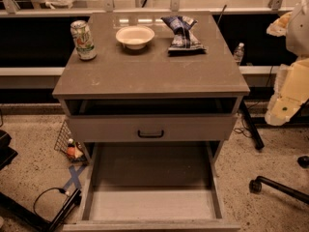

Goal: Place 7up can into middle drawer

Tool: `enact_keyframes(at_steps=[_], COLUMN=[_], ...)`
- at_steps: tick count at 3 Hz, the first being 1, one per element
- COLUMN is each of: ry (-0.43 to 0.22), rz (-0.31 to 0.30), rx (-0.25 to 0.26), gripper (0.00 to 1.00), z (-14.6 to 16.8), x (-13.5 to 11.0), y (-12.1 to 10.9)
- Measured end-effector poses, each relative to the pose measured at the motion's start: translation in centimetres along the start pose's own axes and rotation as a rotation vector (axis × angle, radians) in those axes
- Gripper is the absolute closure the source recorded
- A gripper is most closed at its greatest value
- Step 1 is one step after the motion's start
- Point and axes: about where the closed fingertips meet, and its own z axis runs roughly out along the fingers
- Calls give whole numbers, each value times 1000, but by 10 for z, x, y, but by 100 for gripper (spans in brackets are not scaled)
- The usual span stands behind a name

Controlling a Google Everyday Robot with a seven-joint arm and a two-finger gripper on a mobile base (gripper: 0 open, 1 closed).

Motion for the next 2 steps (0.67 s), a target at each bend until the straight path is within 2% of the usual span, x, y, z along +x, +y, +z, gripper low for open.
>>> enact_keyframes(at_steps=[1,2], ry=[0,-53], rz=[0,38], rx=[0,16], gripper=[0,0], z=[0,10], x=[0,-6], y=[0,-11])
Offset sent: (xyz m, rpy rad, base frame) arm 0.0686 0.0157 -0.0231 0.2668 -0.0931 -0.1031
